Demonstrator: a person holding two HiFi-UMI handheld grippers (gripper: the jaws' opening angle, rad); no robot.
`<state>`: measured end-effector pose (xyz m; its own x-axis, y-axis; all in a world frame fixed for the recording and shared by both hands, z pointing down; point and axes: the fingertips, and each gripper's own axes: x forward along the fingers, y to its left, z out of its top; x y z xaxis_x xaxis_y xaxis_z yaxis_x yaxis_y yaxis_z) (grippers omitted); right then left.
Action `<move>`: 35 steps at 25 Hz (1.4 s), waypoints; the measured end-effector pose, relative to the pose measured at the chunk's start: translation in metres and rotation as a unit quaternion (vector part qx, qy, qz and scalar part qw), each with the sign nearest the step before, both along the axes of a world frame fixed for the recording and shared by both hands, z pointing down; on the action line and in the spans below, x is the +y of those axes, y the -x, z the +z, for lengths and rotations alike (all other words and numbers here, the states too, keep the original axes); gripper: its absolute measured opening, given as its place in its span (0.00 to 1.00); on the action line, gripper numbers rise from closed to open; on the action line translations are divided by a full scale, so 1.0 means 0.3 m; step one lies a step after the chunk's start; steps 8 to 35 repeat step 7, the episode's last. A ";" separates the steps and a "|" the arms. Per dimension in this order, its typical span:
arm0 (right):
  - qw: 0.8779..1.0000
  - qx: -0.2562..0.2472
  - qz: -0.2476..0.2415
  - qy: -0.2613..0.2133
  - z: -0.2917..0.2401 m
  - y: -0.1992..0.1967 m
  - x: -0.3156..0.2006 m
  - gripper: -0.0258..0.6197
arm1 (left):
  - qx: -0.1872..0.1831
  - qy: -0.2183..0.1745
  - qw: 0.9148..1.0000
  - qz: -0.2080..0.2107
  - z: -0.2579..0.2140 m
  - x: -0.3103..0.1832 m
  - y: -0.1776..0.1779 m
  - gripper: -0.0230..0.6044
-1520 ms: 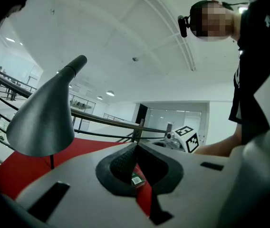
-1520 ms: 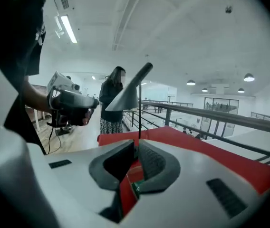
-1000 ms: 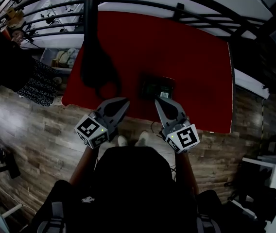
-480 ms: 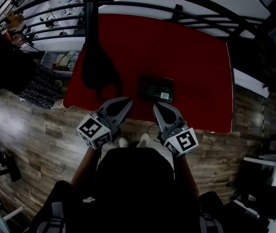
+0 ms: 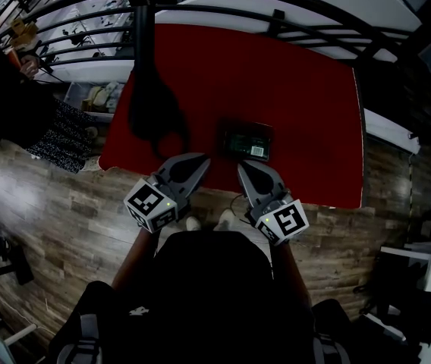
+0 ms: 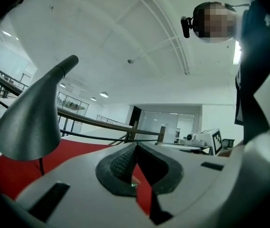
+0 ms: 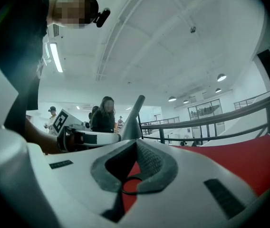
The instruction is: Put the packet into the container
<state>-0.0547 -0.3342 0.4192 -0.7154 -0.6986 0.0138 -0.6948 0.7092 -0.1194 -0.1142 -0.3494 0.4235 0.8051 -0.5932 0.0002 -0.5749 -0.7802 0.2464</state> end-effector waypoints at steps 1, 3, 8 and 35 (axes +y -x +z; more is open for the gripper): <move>1.000 0.000 0.000 0.001 0.002 0.001 0.000 0.07 | -0.002 -0.002 1.000 0.000 0.004 0.000 0.000 0.05; 1.000 0.000 -0.001 0.002 0.005 0.003 -0.001 0.07 | -0.008 -0.002 1.000 0.003 0.010 0.004 -0.007 0.05; 1.000 0.001 -0.004 0.001 0.002 0.007 -0.002 0.07 | -0.002 0.024 1.000 0.017 0.000 0.024 -0.037 0.05; 1.000 0.001 -0.004 0.001 0.002 0.007 -0.002 0.07 | -0.002 0.024 1.000 0.017 0.000 0.024 -0.037 0.05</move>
